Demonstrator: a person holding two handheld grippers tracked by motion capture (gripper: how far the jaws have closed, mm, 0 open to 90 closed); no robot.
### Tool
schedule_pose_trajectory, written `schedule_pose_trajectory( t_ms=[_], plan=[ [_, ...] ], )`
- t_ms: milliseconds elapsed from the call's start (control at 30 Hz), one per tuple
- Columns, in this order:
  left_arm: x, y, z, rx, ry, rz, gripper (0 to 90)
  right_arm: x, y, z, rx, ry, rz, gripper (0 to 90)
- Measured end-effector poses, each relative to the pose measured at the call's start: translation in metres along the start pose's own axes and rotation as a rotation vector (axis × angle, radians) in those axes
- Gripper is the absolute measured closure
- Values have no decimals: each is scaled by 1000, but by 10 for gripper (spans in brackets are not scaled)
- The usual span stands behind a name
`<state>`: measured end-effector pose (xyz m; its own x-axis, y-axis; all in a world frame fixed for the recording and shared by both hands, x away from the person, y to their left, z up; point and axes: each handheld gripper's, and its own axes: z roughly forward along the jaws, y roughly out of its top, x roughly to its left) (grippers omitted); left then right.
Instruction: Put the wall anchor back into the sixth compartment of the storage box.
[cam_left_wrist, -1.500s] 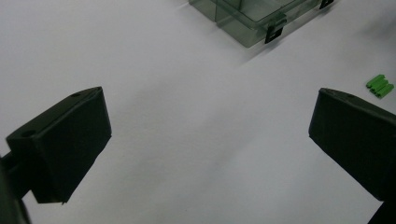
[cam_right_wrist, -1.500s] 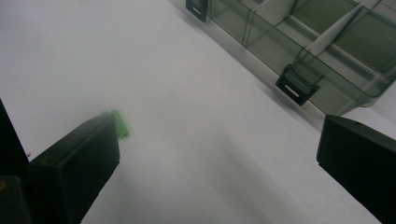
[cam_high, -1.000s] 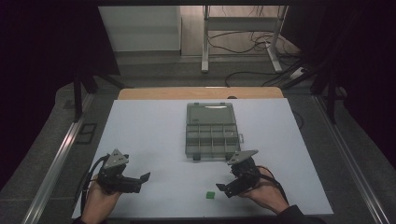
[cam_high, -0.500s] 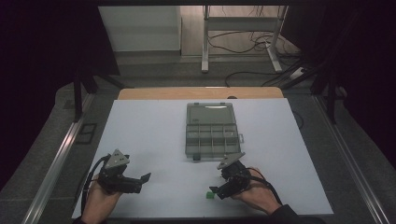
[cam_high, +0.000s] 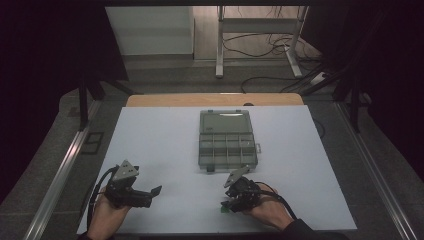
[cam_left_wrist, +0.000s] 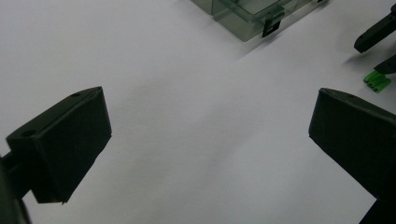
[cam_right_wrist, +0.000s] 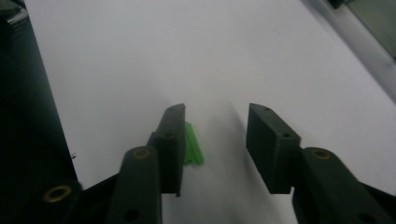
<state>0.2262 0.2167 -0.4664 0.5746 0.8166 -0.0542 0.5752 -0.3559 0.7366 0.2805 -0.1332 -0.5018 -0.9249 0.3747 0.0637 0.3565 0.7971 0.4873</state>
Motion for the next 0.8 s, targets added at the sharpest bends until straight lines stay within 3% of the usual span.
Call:
schedule_pose_trajectory(
  t_ms=[233, 467, 633, 800],
  plan=[
    [0, 0, 0, 1, -4, 2, 0, 2, 1, 4, 27, 16, -12, 710],
    [0, 0, 0, 3, -5, 4, 0, 1, 1, 4, 26, 8, -4, 765],
    [-1, 0, 1, 5, -4, 5, 0, 4, 1, 7, 50, -3, -40, 791],
    [-1, 0, 1, 7, -5, 8, 0, 3, 1, 6, 55, -8, -35, 836]
  ],
)
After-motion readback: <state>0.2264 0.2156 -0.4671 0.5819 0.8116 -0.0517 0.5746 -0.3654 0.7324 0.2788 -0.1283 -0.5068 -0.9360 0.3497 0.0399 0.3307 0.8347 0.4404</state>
